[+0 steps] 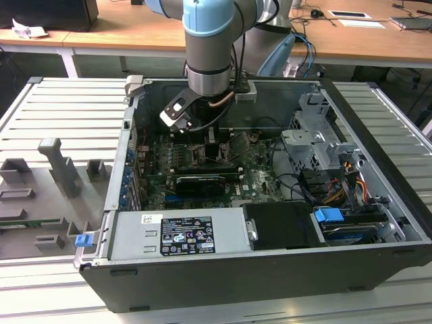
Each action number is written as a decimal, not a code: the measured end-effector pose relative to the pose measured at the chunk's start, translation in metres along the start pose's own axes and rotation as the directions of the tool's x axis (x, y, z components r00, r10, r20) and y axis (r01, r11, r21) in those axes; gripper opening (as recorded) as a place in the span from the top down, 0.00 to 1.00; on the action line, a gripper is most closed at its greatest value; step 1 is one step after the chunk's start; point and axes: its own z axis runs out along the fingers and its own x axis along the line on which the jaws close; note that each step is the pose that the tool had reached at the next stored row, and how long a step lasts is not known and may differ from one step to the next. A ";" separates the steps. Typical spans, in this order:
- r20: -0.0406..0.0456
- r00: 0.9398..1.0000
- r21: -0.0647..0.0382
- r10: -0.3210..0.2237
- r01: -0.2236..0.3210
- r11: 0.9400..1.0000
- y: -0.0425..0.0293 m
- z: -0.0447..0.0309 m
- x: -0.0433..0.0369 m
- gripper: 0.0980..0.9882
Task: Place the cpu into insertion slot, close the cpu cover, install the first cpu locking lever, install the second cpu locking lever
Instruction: 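Place the cpu into insertion slot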
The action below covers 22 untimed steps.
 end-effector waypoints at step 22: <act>0.020 1.000 0.001 -0.001 0.001 1.000 0.0016 -0.0192 0.0005 0.93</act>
